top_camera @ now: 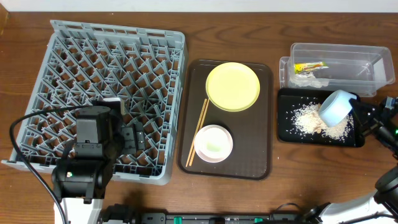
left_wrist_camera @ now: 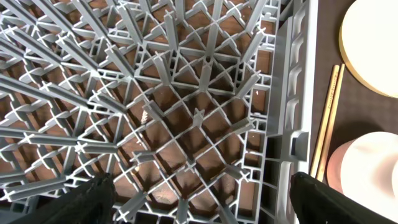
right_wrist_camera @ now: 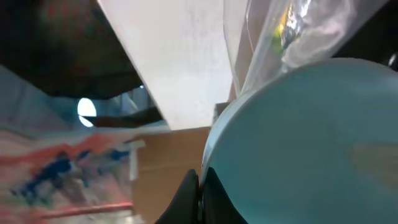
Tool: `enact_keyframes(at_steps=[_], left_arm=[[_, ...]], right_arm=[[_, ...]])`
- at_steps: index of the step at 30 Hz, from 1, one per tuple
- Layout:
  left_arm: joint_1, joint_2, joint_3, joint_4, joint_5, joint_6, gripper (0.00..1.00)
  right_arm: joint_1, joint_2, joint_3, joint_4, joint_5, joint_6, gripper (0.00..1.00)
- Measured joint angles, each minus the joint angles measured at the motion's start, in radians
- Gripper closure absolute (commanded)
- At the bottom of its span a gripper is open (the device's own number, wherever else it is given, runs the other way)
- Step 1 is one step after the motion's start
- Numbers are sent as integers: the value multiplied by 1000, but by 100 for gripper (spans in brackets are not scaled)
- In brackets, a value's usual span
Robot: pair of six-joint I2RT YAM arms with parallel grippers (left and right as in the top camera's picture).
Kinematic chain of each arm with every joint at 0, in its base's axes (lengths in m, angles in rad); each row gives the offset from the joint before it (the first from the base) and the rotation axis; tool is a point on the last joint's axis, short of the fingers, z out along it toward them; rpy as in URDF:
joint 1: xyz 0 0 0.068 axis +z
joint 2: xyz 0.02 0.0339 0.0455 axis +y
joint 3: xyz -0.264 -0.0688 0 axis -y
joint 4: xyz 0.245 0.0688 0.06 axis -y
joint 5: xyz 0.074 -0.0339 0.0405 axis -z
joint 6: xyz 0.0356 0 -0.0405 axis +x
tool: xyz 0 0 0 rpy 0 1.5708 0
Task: Sort waste into correct bins and load items into the dishwasher
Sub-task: 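Carry the blue bowl over the black tray and tip out the rice, then place the empty blue bowl onto the yellow plate with the right gripper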
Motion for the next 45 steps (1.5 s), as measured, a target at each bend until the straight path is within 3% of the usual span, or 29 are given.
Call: enact_keyframes(at_steps=[6, 13, 21, 28, 35, 45], left_arm=[[0, 0, 0, 0, 0, 0, 10], [0, 0, 0, 0, 0, 0, 10], [0, 0, 0, 0, 0, 0, 10], [0, 0, 0, 0, 0, 0, 10], [0, 0, 0, 0, 0, 0, 10], [0, 0, 0, 0, 0, 0, 9]], right_arm=[[9, 0, 0, -6, -1, 116, 99], [35, 0, 0, -34, -1, 151, 99], [138, -31, -2, -56, -1, 24, 99], [332, -251, -3, 53, 38, -68, 99], [661, -430, -2, 211, 344, -72, 99], [1122, -403, -3, 367, 1030, -182, 99]])
